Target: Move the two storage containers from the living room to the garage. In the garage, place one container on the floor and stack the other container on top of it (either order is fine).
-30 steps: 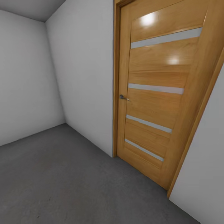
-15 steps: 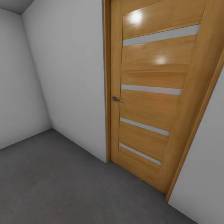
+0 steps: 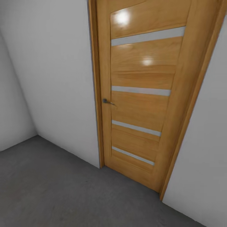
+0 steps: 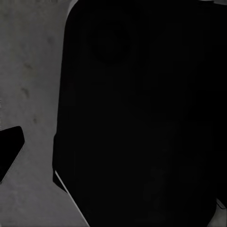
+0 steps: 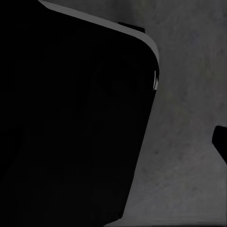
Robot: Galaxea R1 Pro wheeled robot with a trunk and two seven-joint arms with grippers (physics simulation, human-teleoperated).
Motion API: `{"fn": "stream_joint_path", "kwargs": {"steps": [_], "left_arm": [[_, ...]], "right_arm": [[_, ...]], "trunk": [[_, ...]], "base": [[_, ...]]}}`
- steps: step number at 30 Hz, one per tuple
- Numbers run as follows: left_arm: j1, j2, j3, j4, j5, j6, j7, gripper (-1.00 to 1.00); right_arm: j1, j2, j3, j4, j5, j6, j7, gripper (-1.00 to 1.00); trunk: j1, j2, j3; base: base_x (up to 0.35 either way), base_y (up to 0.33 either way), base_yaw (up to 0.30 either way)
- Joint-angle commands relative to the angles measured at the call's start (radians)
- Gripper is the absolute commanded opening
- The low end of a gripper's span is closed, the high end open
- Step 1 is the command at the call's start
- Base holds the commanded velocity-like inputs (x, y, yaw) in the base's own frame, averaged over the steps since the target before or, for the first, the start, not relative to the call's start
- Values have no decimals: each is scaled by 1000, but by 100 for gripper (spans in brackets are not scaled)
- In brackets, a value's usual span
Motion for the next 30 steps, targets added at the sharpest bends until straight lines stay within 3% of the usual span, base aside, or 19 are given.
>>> {"fn": "stream_joint_path", "kwargs": {"steps": [1, 12, 30], "left_arm": [[0, 0, 2, 0, 7, -1, 1, 100], [0, -1, 2, 0, 9, -1, 0, 100], [0, 1, 2, 0, 9, 0, 0, 100]], "right_arm": [[-1, 0, 5, 2, 0, -5, 0, 100], [-1, -1, 5, 2, 0, -5, 0, 100], [-1, -1, 5, 3, 0, -5, 0, 100]], "trunk": [[0, -1, -1], [0, -1, -1], [0, -1, -1]], "base": [[1, 1, -245], [22, 25, -245], [186, 260, -245]]}}
